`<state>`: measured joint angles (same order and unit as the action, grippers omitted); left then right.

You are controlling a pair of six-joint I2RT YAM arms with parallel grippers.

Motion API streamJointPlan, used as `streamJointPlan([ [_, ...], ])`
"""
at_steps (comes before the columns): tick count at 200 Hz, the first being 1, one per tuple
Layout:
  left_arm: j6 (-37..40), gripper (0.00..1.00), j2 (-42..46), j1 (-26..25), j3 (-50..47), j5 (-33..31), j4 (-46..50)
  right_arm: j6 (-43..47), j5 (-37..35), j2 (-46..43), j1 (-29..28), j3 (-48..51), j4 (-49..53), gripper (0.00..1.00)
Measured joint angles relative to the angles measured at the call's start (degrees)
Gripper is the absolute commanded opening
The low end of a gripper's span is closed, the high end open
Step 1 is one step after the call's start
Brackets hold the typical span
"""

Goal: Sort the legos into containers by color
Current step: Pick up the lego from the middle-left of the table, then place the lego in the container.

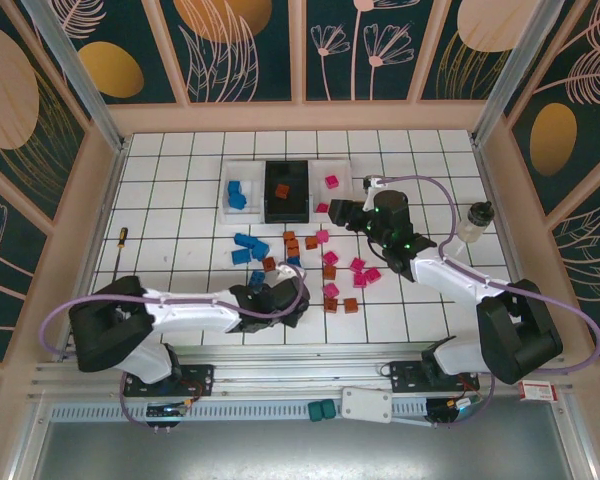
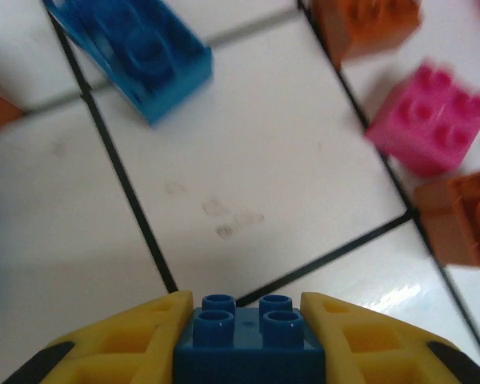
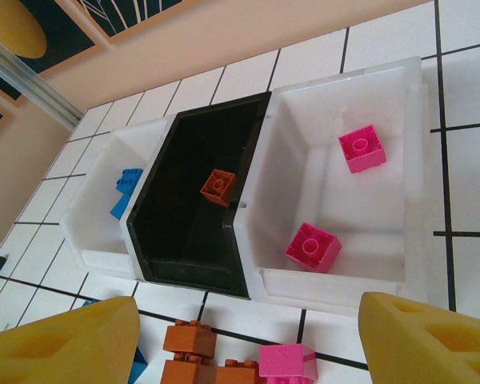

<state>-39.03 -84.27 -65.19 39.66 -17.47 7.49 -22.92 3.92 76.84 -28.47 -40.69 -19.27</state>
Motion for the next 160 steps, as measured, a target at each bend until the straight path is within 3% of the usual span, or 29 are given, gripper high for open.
streamJointPlan([
  [13,0.74,0.27,4.02,2.71,0.13,-1.03,0.28,-0.15,0.0,0.0,0.0,0.46,-0.26,0.73],
  [37,3.56,0.27,10.08,12.26,1.86,-4.04,-0.02,-0.33,0.0,0.0,0.0,1.22,-0.46,0.73],
  [67,6.71,0.28,9.86,24.76,6.97,-4.87,-2.78,-0.63,0.02,0.0,-0.02,1.79,-0.94,0.73],
  [108,8.63,0.25,-3.08,34.93,19.02,-3.58,-7.61,-1.42,0.0,-1.66,-0.02,3.15,-0.9,0.73],
  [160,8.85,0.24,-20.83,40.98,32.74,-1.79,-7.89,-1.66,0.02,-6.25,-0.02,5.7,-0.66,0.74],
])
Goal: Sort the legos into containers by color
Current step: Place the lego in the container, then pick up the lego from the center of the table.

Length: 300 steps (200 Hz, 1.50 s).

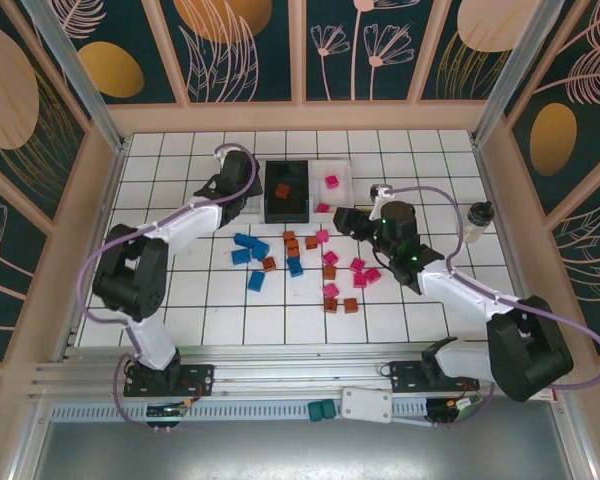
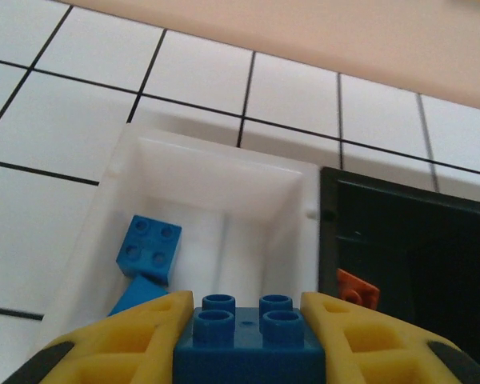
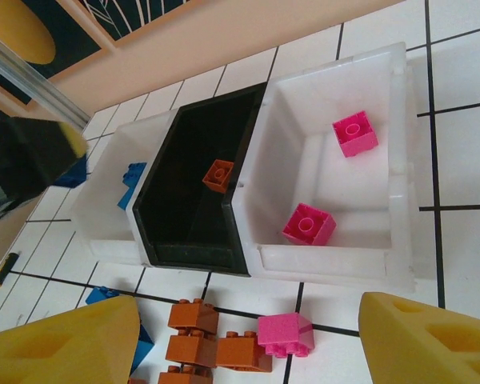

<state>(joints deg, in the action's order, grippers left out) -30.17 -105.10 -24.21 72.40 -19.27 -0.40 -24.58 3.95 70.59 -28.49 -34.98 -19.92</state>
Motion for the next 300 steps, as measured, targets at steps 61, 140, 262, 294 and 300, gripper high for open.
streamJointPlan([
  [61,-0.26,0.51,-8.59,2.36,7.52,0.81,2.4,-0.02,0.61,-1.99,-0.11,1.75,0.85,0.74],
  [140,-2.49,0.91,-1.05,2.36,4.09,6.67,2.14,-0.44,1.05,-2.23,-1.25,2.91,3.08,0.74],
  [262,-11.15,0.99,38.32,-5.81,-41.11,14.36,-8.15,7.32,-5.62,22.03,-10.38,-12.76,20.41,0.64],
  [294,-12.39,0.99,42.99,-5.81,-44.89,14.32,-7.72,9.27,-9.14,26.25,-12.15,-15.54,24.11,0.63],
  [300,-12.55,0.99,43.45,-5.81,-45.24,14.29,-7.69,9.35,-9.6,26.64,-12.48,-15.8,24.61,0.62],
])
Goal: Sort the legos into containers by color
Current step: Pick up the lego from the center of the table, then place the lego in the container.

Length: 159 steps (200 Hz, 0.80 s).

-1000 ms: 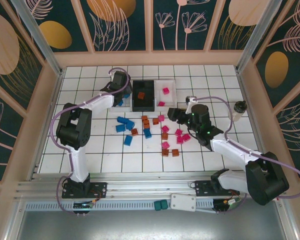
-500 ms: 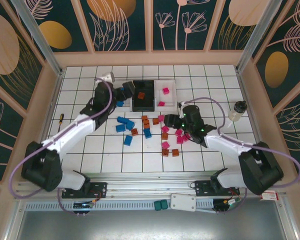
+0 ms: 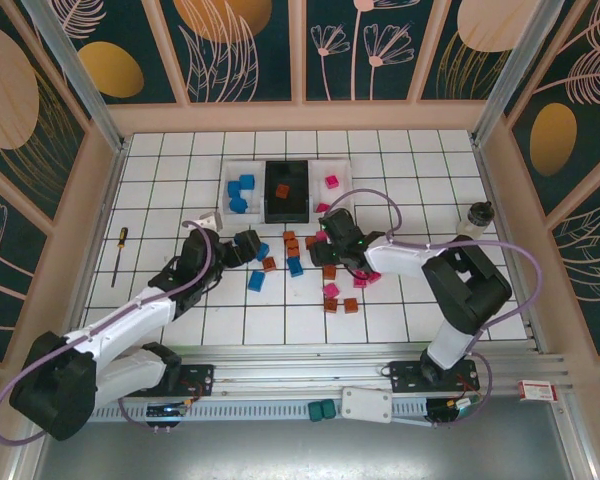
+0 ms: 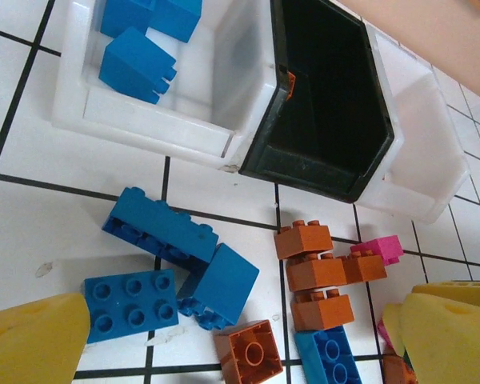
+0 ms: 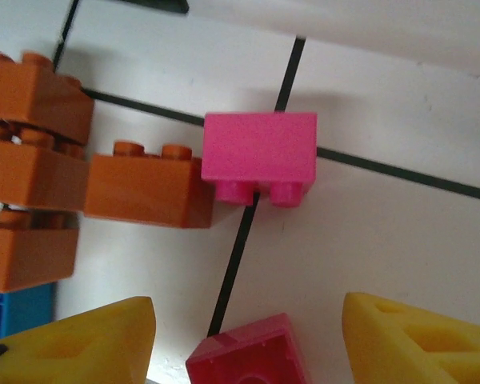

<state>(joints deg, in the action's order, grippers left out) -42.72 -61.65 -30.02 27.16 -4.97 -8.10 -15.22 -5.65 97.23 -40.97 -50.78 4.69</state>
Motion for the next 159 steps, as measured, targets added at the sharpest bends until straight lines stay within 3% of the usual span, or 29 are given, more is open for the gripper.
streamJointPlan([
  [75,-0.07,0.99,0.83,0.0,-1.36,0.0,0.24,1.66,-2.29,3.02,-1.14,-1.68,3.04,0.35],
  [159,-0.04,0.98,2.69,0.0,-1.51,-0.15,0.83,2.95,-0.09,-6.97,0.61,-5.62,-0.22,0.32],
])
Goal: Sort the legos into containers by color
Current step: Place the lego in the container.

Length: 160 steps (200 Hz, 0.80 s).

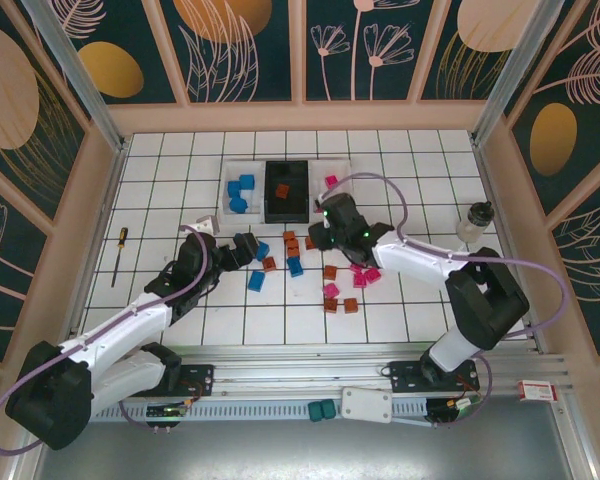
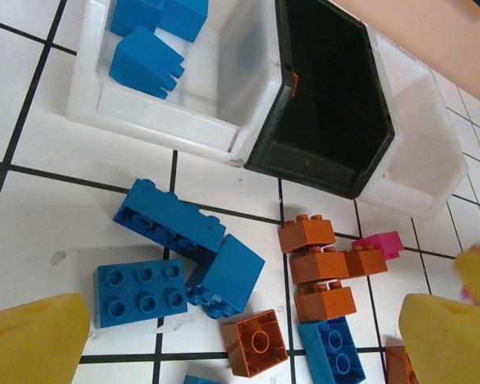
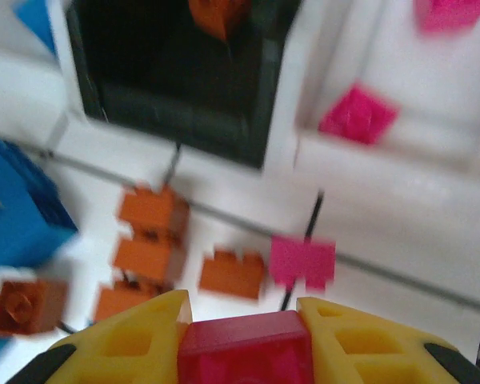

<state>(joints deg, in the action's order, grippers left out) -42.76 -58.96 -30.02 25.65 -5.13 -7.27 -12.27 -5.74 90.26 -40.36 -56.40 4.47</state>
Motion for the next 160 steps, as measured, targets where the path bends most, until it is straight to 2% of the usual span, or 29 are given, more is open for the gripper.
streamJointPlan([
  [26,0.02,0.97,0.22,0.0,-0.72,0.04,0.04,-0.09,0.17,3.74,3.78,-7.34,-2.75,0.31],
  [54,0.04,0.95,0.22,0.0,-1.22,0.2,0.63,-1.11,-0.26,14.19,7.63,-17.07,-4.02,0.32],
  [68,0.04,0.94,0.2,-0.02,-1.36,0.2,1.07,-2.1,-0.72,18.93,9.01,-20.24,-3.98,0.38],
  [87,0.07,0.93,-0.07,-0.37,-1.44,0.22,1.7,-3.61,-0.74,23.45,10.32,-23.12,-3.1,0.6],
  [98,0.09,0.93,-0.42,-0.76,-1.44,0.22,2.08,-3.32,-0.63,25.16,10.86,-24.76,-2.54,0.67],
  [133,0.85,0.88,-1.64,-2.51,-1.44,-0.07,4.13,-4.17,-0.42,25.79,11.37,-27.71,-2.78,0.71],
  [160,1.95,0.84,-4.31,-6.08,-0.74,-2.34,6.54,-4.17,-0.07,22.69,10.86,-25.38,-4.28,0.72],
])
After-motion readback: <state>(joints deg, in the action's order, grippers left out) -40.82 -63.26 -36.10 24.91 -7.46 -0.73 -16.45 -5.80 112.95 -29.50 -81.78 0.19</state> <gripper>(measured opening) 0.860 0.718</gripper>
